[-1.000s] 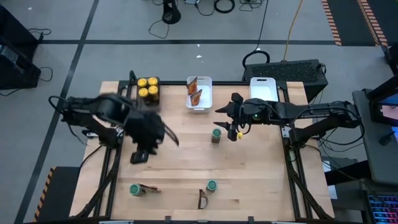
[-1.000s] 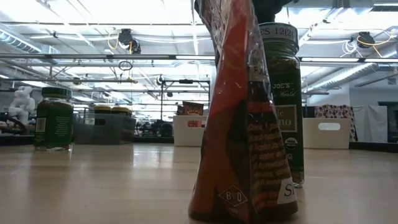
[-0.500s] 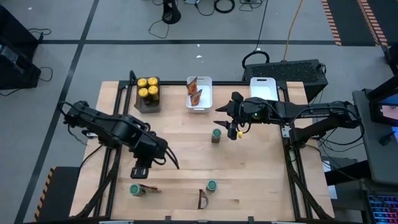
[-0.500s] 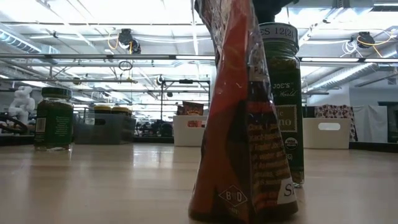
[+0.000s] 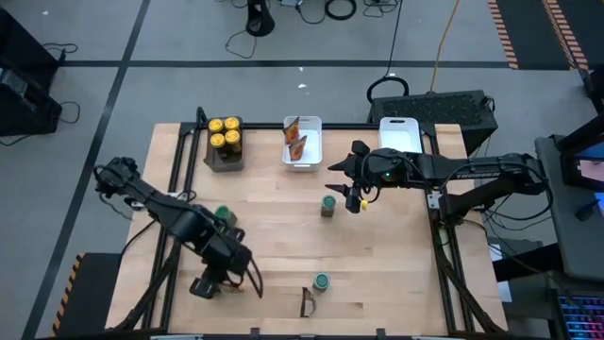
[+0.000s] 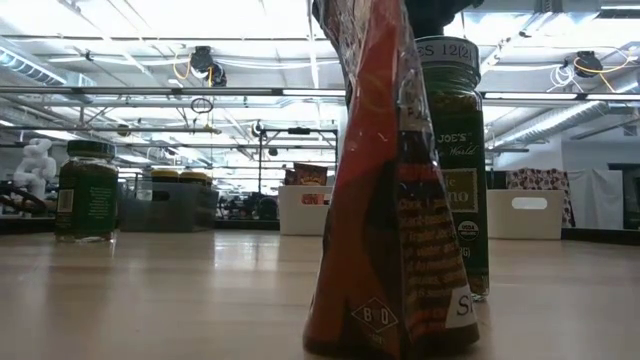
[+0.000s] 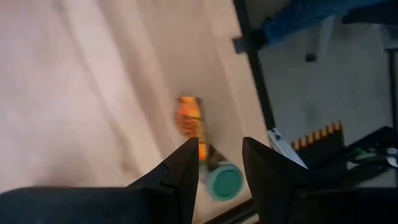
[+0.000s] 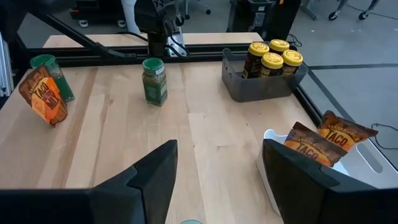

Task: Sort spices by type
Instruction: Put the left orange seasoning pack into the left white bin

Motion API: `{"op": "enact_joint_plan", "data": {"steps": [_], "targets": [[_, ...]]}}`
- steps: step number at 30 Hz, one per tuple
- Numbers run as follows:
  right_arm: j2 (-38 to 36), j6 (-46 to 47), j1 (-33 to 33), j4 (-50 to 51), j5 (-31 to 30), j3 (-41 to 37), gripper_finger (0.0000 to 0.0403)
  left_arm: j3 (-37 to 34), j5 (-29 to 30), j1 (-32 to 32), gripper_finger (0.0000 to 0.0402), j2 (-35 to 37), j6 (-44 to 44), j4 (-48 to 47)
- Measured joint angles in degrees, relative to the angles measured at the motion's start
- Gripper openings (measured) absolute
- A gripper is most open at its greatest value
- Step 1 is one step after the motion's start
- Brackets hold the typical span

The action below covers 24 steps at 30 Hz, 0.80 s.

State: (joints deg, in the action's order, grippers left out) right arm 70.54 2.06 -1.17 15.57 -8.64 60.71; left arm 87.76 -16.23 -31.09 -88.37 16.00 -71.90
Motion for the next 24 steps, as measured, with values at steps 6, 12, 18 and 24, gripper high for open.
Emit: {"op": "enact_joint_plan", "data": {"steps": [6, 12, 18, 24], "targets": [[0.0, -1.7, 0.0, 0.0, 0.0, 0.0, 0.0219, -6.2, -1.5, -3.4, 0.013, 0.0, 0.1, 6.4], [0.0, -2.5, 0.0, 0.0, 0.0, 0.0, 0.0219, -11.4, -0.2, -4.2, 0.013, 0.0, 1.7, 8.8], [0.0, -3.0, 0.0, 0.0, 0.0, 0.0, 0.0219, -15.7, -0.2, -4.2, 0.013, 0.0, 2.5, 10.4], [0.0, -3.2, 0.0, 0.6, 0.0, 0.0, 0.0219, -18.9, -0.4, -4.6, 0.013, 0.0, 3.3, 14.6]]}}
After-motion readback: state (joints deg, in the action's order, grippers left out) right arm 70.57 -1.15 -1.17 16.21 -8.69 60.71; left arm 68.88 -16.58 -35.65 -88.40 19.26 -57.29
